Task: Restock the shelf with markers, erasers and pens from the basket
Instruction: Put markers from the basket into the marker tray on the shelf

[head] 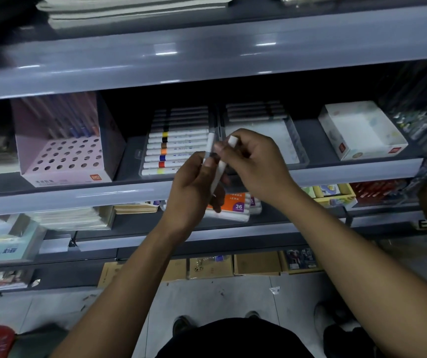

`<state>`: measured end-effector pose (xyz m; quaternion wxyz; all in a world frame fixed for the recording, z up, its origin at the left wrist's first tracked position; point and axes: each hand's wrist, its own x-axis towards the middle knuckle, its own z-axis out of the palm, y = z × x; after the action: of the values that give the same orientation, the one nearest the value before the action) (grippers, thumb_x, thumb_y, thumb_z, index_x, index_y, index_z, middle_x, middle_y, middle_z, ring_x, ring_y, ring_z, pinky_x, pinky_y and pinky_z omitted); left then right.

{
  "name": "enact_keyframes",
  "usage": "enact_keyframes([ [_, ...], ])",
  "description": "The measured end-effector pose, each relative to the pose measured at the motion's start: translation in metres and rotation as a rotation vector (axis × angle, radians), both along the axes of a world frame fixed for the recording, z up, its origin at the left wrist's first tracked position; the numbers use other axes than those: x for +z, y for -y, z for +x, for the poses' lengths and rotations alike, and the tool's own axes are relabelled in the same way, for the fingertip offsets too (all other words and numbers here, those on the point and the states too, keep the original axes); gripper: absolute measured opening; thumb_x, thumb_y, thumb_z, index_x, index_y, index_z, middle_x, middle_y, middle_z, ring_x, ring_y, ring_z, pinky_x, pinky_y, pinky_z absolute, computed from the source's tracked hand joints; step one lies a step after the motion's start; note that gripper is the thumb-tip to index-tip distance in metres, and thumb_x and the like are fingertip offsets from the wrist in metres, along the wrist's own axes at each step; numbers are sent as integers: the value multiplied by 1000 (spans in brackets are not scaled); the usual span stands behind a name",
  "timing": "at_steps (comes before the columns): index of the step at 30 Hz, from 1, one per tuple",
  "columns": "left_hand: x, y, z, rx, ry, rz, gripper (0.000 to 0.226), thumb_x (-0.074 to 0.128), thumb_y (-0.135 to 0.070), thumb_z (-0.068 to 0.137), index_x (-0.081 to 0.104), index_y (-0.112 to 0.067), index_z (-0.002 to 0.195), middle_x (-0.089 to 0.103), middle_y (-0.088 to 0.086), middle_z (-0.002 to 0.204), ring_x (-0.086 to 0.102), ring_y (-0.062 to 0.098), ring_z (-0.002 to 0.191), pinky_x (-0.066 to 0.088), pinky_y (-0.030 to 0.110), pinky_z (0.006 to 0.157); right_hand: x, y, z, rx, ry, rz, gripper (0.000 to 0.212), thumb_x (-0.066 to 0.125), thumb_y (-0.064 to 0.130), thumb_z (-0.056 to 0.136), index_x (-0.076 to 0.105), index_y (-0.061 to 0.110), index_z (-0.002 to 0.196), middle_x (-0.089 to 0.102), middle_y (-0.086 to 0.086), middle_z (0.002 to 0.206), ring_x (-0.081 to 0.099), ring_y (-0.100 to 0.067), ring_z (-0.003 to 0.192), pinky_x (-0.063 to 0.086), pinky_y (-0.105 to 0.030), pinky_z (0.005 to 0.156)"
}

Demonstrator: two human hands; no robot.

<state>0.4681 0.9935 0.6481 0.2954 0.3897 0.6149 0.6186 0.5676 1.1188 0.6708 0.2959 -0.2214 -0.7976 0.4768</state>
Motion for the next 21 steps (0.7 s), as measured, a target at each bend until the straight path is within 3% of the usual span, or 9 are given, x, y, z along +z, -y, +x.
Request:
enact_keyframes([
  [4,1,-2,0,105,137,-42,34,38,-29,115,55,1,117,72,6,78,58,18,50,48,29,46,-3,-10,6,-56,-100,-135,28,66,28,101,64,4,87,61,0,61,56,-13,57,46,-29,58],
  [7,-2,-4,-7,214,172,-94,22,49,-24,111,62,-7,108,65,-4,59,44,6,41,34,20,40,-4,-17,12,-56,-152,-210,15,66,18,101,68,6,92,66,-3,65,59,-19,60,49,-30,57],
  [12,-6,-3,-15,216,159,-105,21,63,-16,104,74,-5,88,47,-9,43,33,5,37,29,20,40,-9,-32,28,-39,-163,-237,7,67,6,98,71,11,95,74,-5,76,70,-20,69,59,-33,66],
  [16,-3,-7,-14,259,30,-27,16,73,-16,98,75,-16,82,62,-13,54,51,0,45,39,14,48,-9,-43,38,-51,-52,-60,12,72,9,96,74,19,101,75,3,95,72,-24,85,61,-46,83],
  [18,-2,-10,-12,256,-21,20,13,76,-14,95,76,-20,84,72,-10,67,60,0,53,45,13,54,-5,-45,40,-48,-3,118,14,75,12,94,76,19,106,74,6,103,70,-14,98,58,-42,92],
  [21,-3,-13,-10,283,-122,37,13,80,-12,91,76,-23,86,78,-9,79,72,4,71,52,15,65,1,-45,40,-19,32,387,19,80,18,89,79,16,108,69,5,104,66,-9,99,54,-31,90],
])
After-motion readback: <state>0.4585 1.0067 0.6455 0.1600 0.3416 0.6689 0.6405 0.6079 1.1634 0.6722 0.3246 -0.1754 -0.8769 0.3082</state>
